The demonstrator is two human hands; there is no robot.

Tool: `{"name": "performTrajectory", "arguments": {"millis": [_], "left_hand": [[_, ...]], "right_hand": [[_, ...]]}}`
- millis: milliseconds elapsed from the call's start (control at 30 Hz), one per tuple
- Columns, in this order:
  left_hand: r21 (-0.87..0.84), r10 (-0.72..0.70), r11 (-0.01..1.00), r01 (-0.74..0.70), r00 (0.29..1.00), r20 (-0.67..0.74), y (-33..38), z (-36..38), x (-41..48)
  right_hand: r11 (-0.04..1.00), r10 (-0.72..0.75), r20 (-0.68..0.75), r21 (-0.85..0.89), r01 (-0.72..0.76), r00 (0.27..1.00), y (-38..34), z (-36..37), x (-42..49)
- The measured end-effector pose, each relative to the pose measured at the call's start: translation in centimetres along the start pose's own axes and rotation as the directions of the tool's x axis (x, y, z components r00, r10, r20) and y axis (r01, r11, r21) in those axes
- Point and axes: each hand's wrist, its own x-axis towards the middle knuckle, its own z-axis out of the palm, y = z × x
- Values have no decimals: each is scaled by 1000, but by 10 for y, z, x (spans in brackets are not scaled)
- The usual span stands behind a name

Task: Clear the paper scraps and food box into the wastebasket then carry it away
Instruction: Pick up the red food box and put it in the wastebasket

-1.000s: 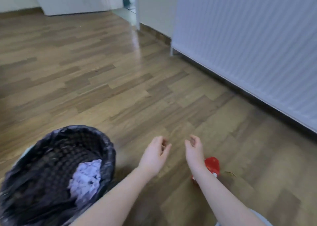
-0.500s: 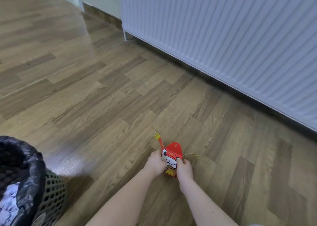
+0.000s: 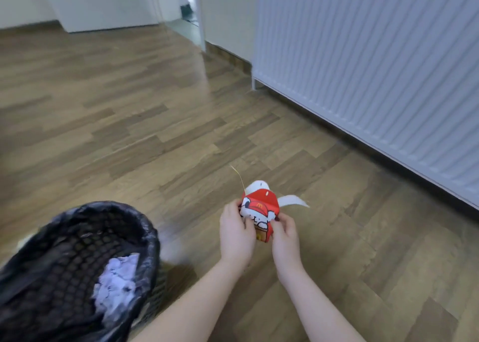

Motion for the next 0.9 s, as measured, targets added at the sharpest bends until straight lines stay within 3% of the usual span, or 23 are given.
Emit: {"name": "performTrajectory", "arguments": {"millis": [200, 300, 433, 567, 667, 767, 900], "left_hand": [[-6, 82, 996, -94, 904, -420, 30, -152, 8], [47, 99, 995, -87, 864, -493, 19, -221, -6], [92, 38, 996, 12, 855, -517, -20, -280, -43], [42, -142, 983, 179, 884, -446, -57, -296, -70], [122, -266, 936, 331, 889, -372, -85, -296, -80], [251, -357, 829, 500, 819, -449, -102, -300, -82], [322, -327, 785, 530, 795, -511, -113, -313, -83]], "right_hand": [[976, -219, 370, 86, 201, 903, -70, 105, -50], [970, -239, 537, 97, 222, 809, -78, 152, -78], [982, -137, 712, 5, 191, 689, -50, 191, -116], [966, 27, 772, -183, 182, 635, -13, 197, -133], [928, 126, 782, -310, 206, 610, 4, 197, -136], [858, 81, 753, -386, 338, 653, 4, 192, -122], [824, -60, 725, -352, 444, 686, -14, 193, -96]]}}
